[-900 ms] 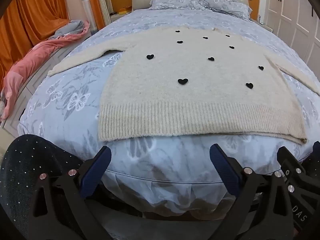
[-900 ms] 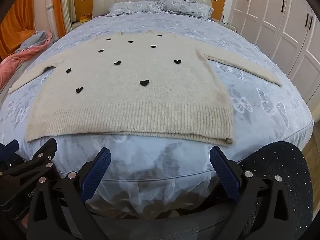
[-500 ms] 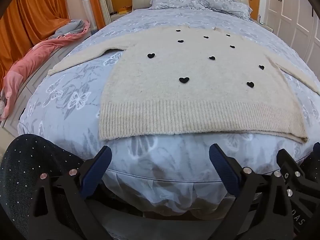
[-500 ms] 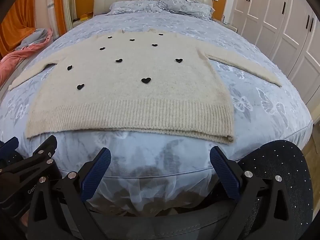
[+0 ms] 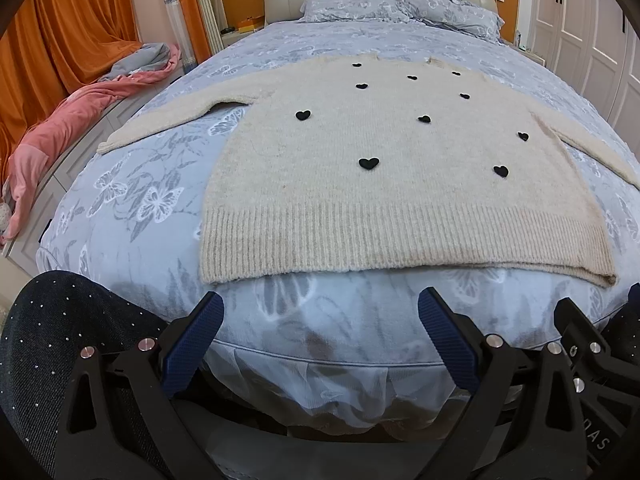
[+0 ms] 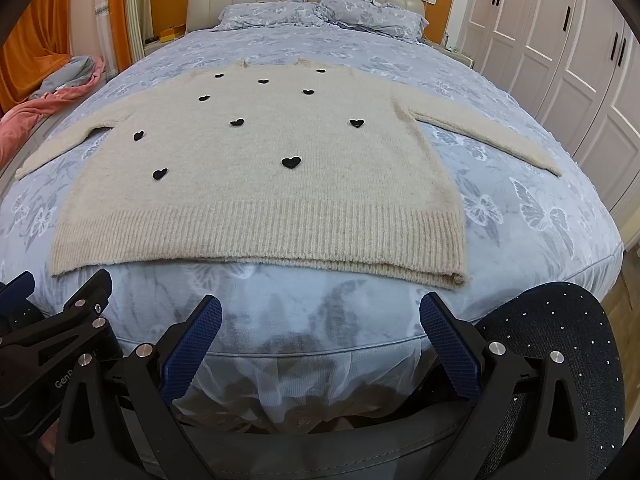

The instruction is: Fold small clothes

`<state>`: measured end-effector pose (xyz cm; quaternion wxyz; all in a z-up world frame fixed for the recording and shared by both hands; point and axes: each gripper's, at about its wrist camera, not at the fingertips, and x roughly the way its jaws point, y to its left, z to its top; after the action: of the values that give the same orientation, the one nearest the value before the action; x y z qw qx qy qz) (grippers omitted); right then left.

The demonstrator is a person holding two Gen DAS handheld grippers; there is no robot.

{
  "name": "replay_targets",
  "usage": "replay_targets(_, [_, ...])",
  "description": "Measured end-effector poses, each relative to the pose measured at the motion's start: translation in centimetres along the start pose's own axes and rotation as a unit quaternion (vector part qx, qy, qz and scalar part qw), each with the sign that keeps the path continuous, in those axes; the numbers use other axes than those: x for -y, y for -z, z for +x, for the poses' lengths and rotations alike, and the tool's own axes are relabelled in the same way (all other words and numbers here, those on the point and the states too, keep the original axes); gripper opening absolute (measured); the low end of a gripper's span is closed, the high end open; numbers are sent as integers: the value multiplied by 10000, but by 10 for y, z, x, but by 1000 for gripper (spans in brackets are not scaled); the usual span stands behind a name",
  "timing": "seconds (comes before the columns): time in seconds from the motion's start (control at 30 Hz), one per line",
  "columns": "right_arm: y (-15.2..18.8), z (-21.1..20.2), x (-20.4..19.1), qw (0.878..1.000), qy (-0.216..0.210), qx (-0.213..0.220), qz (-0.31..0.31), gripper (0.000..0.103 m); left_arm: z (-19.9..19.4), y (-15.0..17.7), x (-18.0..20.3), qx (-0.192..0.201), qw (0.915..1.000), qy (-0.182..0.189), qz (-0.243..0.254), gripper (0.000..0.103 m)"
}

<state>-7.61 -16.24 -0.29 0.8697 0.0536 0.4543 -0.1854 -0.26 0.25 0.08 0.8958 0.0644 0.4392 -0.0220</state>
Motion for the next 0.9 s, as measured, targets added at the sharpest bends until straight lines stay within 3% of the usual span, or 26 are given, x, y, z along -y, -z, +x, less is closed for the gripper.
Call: replay_targets(0.9, [1,-1,-1,10000,22,30,-24,98,-2,-1,1,46,10000,-11,13,94])
